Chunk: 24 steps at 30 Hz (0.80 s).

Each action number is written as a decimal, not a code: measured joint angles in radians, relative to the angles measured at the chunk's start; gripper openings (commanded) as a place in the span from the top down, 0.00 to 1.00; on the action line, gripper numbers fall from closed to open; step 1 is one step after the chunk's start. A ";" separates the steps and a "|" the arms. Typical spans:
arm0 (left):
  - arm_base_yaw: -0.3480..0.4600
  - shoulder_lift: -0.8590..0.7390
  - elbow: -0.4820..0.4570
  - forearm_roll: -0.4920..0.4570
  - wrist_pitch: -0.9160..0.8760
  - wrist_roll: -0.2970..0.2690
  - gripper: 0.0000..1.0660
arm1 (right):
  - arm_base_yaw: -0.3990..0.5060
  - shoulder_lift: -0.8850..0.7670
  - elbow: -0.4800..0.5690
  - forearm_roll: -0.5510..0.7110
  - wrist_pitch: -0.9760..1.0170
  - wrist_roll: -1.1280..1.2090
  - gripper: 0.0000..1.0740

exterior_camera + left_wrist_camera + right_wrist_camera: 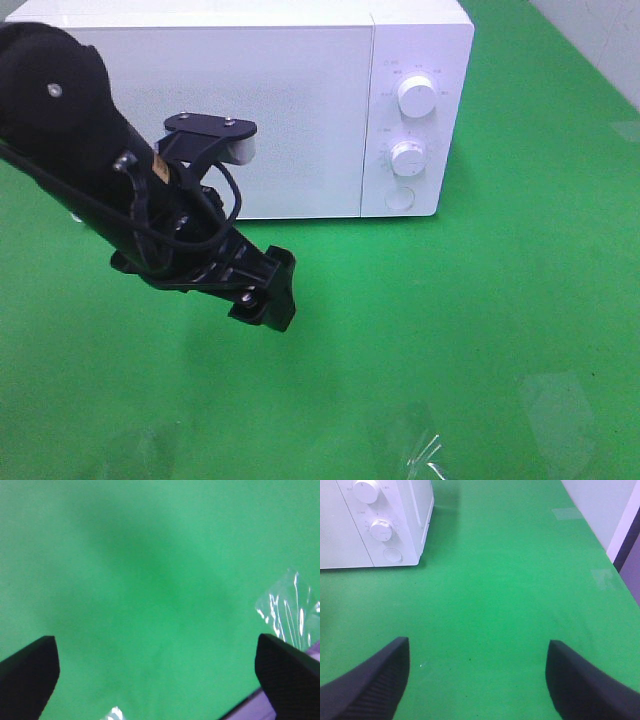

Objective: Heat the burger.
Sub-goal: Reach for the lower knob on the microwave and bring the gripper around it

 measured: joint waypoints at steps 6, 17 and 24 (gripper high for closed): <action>0.012 -0.105 0.000 -0.002 0.157 -0.006 0.07 | 0.000 0.000 0.000 0.000 0.000 0.000 0.30; 0.352 -0.260 0.000 0.003 0.350 -0.004 0.07 | 0.000 0.000 0.000 0.000 0.000 0.000 0.30; 0.616 -0.326 0.000 0.045 0.464 0.030 0.07 | 0.000 0.000 0.000 0.000 0.000 0.000 0.30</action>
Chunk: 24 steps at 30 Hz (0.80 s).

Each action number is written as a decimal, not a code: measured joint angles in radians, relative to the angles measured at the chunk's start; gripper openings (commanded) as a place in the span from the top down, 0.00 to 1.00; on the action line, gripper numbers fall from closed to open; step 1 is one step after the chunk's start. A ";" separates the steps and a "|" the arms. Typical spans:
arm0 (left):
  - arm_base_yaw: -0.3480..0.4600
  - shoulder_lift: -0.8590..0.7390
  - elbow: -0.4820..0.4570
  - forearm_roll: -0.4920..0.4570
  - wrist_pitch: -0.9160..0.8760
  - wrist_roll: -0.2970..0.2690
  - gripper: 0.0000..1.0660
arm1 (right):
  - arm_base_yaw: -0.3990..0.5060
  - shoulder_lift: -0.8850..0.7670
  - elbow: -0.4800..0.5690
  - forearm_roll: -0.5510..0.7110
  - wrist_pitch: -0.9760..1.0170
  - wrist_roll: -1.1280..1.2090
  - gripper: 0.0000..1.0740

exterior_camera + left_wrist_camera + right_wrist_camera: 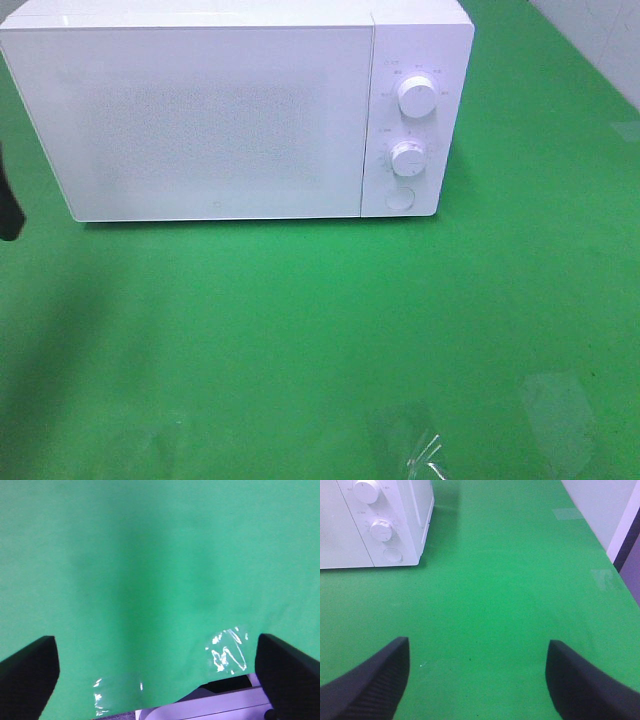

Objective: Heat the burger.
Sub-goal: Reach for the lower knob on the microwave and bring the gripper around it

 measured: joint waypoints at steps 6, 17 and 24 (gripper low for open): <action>0.115 -0.067 0.027 0.005 0.025 -0.003 0.07 | 0.000 0.000 0.000 0.000 0.000 0.000 0.30; 0.121 -0.272 0.250 0.024 -0.013 -0.003 0.07 | 0.000 0.000 0.000 0.000 0.000 0.000 0.30; 0.121 -0.507 0.414 0.025 -0.028 -0.027 0.07 | 0.000 0.000 0.000 0.000 0.000 0.000 0.30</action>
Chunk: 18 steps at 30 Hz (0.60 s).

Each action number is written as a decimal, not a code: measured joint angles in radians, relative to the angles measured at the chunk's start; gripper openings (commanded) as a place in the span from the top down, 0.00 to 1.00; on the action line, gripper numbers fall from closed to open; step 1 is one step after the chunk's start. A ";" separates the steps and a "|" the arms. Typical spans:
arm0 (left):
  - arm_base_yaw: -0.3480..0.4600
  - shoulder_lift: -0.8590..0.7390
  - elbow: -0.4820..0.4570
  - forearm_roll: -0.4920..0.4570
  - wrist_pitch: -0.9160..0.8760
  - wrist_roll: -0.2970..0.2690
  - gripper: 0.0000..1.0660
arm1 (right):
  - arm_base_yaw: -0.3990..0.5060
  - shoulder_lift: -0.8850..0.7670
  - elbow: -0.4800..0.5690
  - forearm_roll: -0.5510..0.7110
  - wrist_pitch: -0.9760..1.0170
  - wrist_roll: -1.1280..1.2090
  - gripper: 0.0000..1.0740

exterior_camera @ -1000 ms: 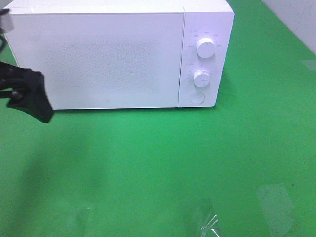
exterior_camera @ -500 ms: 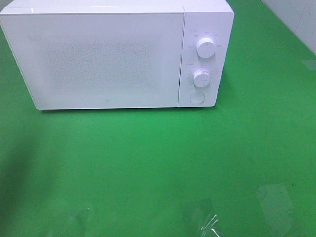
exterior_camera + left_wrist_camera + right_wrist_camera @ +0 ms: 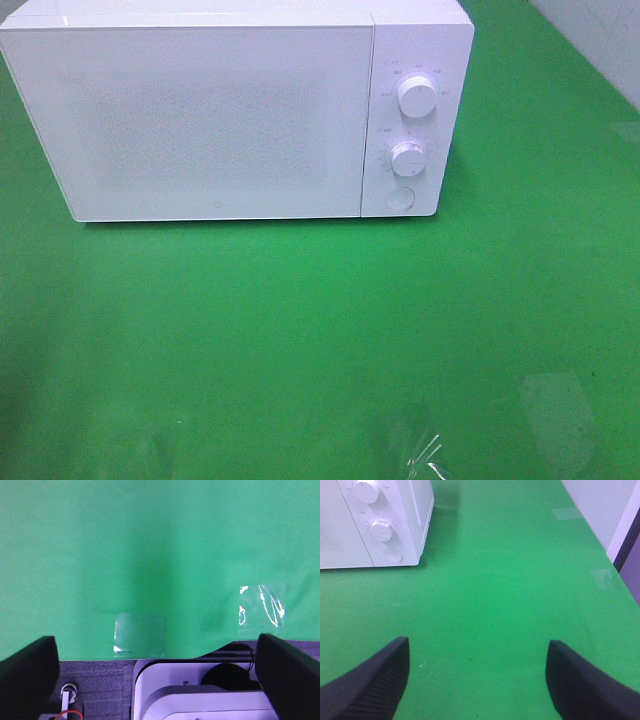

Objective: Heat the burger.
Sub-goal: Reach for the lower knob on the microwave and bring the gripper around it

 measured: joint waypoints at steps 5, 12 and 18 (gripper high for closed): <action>0.000 -0.075 0.035 0.006 -0.001 -0.017 0.07 | 0.000 0.000 0.000 0.000 0.000 0.000 0.30; 0.000 -0.270 0.051 0.035 0.004 -0.029 0.07 | 0.000 0.000 0.000 0.000 0.000 0.000 0.30; 0.000 -0.390 0.068 0.057 0.030 -0.029 0.07 | 0.000 0.000 0.000 0.000 0.000 0.000 0.30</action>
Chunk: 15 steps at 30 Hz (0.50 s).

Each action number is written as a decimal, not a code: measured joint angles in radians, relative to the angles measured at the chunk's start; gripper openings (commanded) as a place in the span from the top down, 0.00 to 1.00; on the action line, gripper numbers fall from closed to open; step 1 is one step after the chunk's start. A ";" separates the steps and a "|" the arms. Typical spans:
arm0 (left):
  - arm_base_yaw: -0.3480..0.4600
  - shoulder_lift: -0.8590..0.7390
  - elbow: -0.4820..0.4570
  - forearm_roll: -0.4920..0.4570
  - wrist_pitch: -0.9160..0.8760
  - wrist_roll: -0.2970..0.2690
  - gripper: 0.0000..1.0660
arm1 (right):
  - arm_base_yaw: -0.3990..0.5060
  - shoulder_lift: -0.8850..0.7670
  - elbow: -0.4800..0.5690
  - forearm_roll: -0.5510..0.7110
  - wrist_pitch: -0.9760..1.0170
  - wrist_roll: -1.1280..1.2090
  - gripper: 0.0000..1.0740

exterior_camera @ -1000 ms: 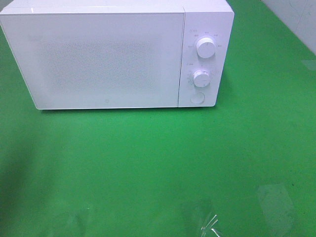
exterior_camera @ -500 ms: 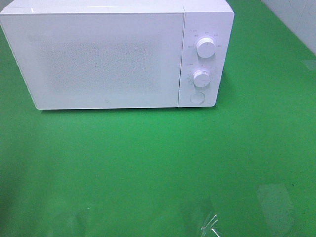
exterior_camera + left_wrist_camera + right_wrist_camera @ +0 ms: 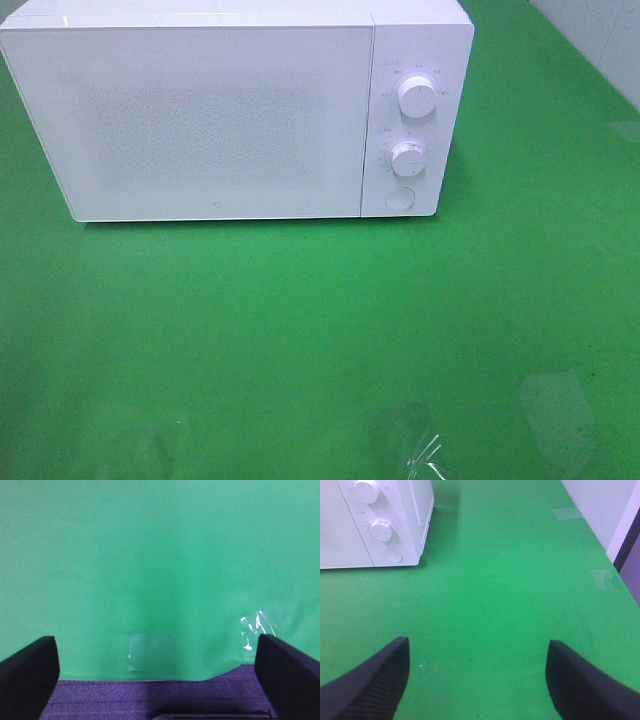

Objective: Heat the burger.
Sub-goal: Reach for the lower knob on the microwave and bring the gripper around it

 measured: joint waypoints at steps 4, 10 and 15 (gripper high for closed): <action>0.000 -0.043 0.000 0.001 0.000 0.000 0.07 | 0.000 0.000 0.000 0.000 0.000 0.000 0.30; 0.000 -0.146 0.003 0.004 0.000 0.000 0.07 | 0.000 0.000 0.000 0.000 0.000 0.000 0.30; 0.001 -0.267 0.003 0.004 0.000 0.000 0.07 | 0.000 0.000 0.000 0.000 0.000 0.000 0.30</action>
